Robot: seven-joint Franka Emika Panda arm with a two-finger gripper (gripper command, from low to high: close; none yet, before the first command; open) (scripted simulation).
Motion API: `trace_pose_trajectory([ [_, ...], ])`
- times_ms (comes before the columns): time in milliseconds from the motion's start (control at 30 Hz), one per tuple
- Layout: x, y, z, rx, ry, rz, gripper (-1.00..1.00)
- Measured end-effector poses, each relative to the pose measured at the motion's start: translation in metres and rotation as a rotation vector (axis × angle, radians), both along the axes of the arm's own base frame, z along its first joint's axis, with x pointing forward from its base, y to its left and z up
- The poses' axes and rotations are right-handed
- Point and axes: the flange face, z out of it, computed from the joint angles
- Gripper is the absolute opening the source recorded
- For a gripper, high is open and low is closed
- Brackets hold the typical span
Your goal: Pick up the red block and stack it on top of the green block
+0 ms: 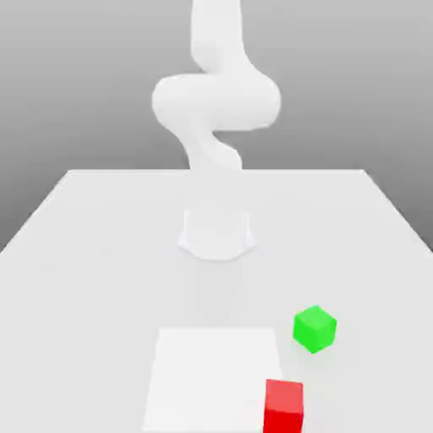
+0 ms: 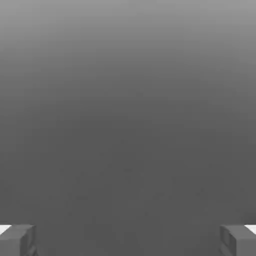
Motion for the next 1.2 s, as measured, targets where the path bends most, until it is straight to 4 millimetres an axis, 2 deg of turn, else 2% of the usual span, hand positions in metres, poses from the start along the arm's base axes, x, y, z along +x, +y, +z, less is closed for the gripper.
trace_pose_trajectory([
  [100, 0.038, 0.01, -0.048, -0.007, 0.088, -0.023, 0.0],
  [233, 0.077, 0.021, -0.115, -0.011, 0.198, -0.048, 0.0],
  [367, 0.105, 0.032, -0.186, -0.01, 0.308, -0.068, 0.0],
  [467, 0.118, 0.04, -0.242, -0.005, 0.39, -0.08, 0.0],
  [633, 0.126, 0.056, -0.335, 0.013, 0.525, -0.092, 0.0],
  [833, 0.111, 0.075, -0.442, 0.053, 0.688, -0.107, 0.0],
  [1000, 0.106, 0.08, -0.514, 0.065, 0.725, -0.112, 0.0],
  [1033, 0.106, 0.08, -0.525, 0.065, 0.726, -0.111, -1.0],
  [1200, 0.106, 0.08, -0.525, 0.065, 0.725, -0.111, -1.0],
])
